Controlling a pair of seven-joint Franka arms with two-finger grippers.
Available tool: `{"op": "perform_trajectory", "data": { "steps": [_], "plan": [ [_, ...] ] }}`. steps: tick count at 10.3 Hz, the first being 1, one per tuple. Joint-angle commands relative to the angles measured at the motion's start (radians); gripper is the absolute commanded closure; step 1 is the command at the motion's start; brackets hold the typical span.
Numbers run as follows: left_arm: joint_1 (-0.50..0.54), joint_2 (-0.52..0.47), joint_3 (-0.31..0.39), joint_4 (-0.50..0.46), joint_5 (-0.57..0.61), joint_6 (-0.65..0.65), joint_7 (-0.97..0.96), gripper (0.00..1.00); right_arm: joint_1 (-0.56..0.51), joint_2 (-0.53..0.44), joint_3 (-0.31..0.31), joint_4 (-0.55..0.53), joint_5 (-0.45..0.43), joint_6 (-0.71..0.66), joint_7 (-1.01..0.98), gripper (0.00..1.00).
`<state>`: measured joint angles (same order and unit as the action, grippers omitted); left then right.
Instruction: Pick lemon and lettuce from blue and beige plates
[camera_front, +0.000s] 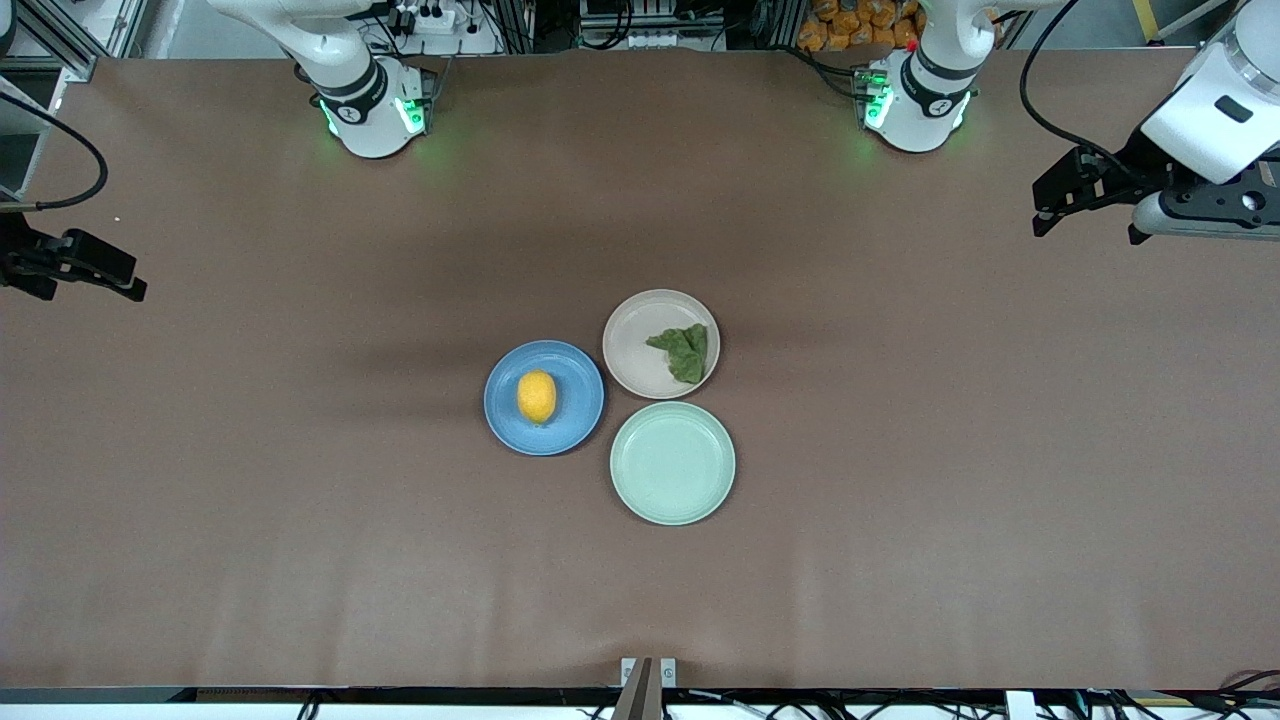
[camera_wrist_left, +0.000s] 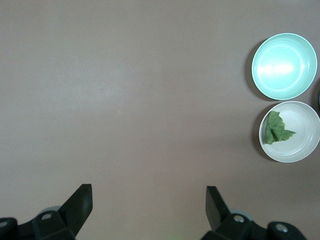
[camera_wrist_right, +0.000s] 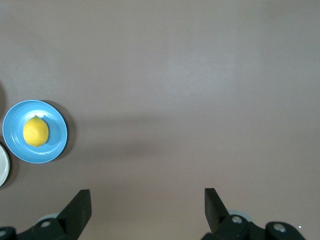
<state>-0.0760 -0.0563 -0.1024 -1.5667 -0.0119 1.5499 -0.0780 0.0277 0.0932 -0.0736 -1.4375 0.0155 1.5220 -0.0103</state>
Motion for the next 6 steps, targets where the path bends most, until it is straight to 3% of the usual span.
{"op": "perform_trajectory", "data": {
  "steps": [1, 6],
  "plan": [
    [0.004, 0.012, 0.0, 0.028, 0.01, -0.024, 0.027, 0.0, -0.017, -0.003, 0.009, -0.006, 0.014, -0.002, -0.016, 0.0],
    [0.002, 0.024, 0.0, 0.03, 0.01, -0.024, 0.02, 0.0, -0.015, -0.003, 0.009, -0.009, 0.014, 0.0, -0.016, 0.0]
  ]
}}
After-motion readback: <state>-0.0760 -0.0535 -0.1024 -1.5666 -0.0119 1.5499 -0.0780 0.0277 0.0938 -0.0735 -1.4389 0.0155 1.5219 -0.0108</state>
